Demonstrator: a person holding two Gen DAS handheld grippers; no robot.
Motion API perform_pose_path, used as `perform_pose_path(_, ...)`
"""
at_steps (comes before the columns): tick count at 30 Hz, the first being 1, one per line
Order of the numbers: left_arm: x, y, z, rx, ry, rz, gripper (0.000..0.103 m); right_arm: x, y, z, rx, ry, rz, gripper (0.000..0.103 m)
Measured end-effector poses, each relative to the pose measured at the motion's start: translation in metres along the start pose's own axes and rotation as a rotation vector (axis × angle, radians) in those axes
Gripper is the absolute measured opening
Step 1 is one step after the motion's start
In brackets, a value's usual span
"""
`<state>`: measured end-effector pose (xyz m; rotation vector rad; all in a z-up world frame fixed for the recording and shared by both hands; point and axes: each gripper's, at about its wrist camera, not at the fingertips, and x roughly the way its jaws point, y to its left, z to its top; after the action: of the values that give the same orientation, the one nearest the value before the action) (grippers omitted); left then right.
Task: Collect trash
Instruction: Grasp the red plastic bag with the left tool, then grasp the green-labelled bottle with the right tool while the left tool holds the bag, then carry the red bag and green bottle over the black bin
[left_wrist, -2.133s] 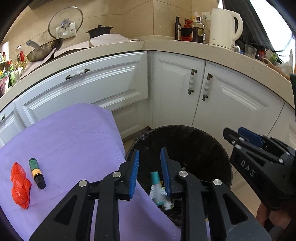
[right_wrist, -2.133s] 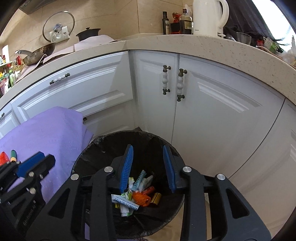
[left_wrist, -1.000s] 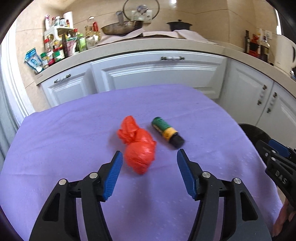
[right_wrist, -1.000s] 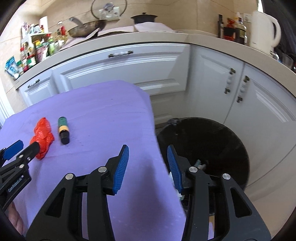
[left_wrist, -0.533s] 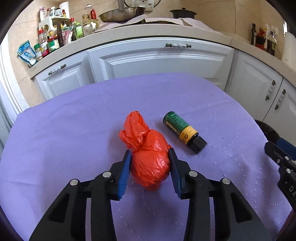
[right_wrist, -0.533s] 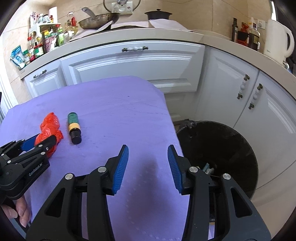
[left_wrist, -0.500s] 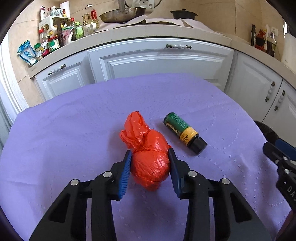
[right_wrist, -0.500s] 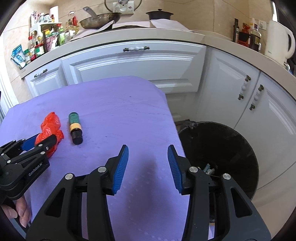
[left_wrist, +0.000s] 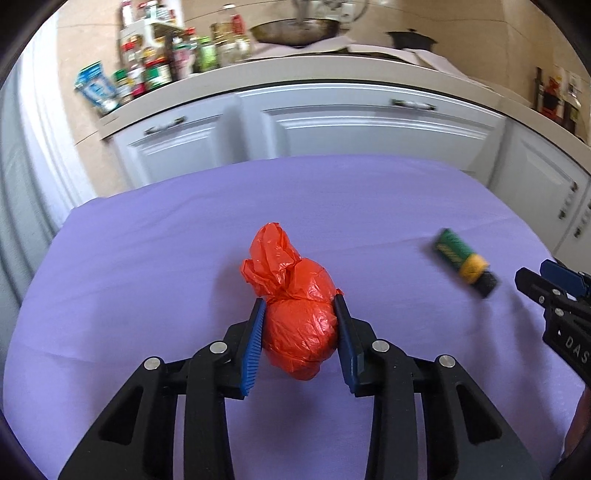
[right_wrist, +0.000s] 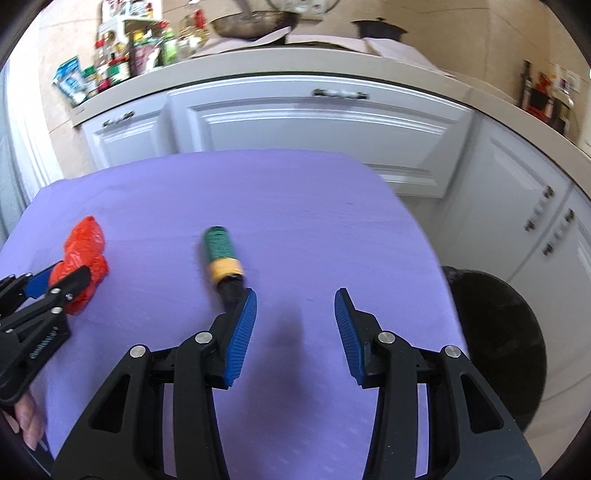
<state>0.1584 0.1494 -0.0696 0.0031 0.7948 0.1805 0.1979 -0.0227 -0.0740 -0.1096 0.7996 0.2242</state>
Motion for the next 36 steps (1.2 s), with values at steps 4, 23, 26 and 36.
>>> perform_pose_path(4, -0.001, 0.031, -0.001, -0.044, 0.005, 0.045, 0.036, 0.014, 0.022, 0.011, -0.044, 0.011, 0.015, 0.056)
perform_pose_path(23, 0.001, 0.070, -0.006, -0.115, 0.010, 0.072, 0.036, 0.041, 0.042, 0.015, -0.078, 0.093, 0.035, 0.026)
perform_pose_path(26, -0.001, 0.069, -0.008, -0.117, 0.007, 0.064, 0.036, 0.034, 0.037, 0.012, -0.056, 0.078, 0.027, 0.025)
perform_pose_path(36, -0.019, 0.043, -0.013, -0.075, -0.025, -0.013, 0.036, -0.003, 0.015, -0.010, -0.014, 0.023, -0.036, 0.024)
